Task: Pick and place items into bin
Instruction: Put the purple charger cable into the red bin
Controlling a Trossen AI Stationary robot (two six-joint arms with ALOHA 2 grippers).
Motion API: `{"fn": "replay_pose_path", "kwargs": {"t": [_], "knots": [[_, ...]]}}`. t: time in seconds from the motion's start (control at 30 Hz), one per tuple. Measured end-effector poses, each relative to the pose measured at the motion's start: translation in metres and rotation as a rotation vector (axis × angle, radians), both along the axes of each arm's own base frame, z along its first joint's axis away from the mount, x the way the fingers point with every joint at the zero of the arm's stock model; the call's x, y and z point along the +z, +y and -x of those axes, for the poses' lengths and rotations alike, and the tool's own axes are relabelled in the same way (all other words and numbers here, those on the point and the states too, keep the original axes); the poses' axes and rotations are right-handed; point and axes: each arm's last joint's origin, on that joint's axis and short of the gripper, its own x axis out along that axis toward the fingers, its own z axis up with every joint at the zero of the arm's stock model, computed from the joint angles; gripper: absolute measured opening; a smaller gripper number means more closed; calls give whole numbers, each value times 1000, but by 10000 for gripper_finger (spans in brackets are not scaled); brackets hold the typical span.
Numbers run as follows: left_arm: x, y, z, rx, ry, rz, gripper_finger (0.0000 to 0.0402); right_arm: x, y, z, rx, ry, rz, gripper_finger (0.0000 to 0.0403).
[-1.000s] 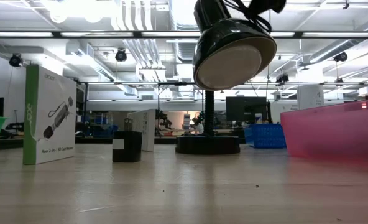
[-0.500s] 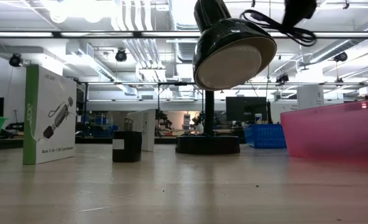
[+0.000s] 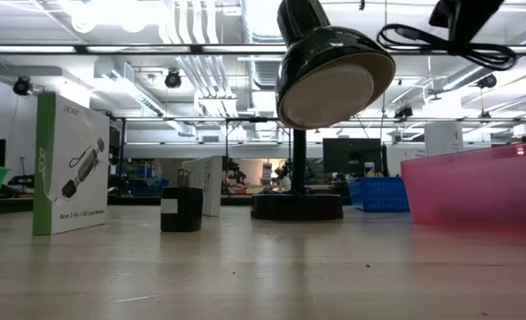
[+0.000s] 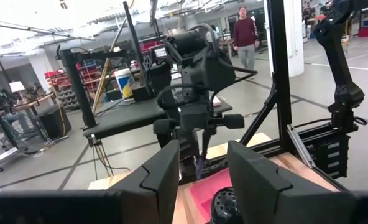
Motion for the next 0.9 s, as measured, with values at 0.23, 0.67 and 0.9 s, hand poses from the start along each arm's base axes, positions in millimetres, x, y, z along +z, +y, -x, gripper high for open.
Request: {"fn": "replay_pose_path", "kwargs": {"t": [0.23,0.67,0.9], "knots": [[0,0,0,0,3,0,121,-18,10,6,36,89,-68,13],[-1,0,0,18,8,2,121,-59,11,16,-139,232,-139,13],[-1,0,0,19,8,2,121,-87,14,14,-143,226,-218,13]]}}
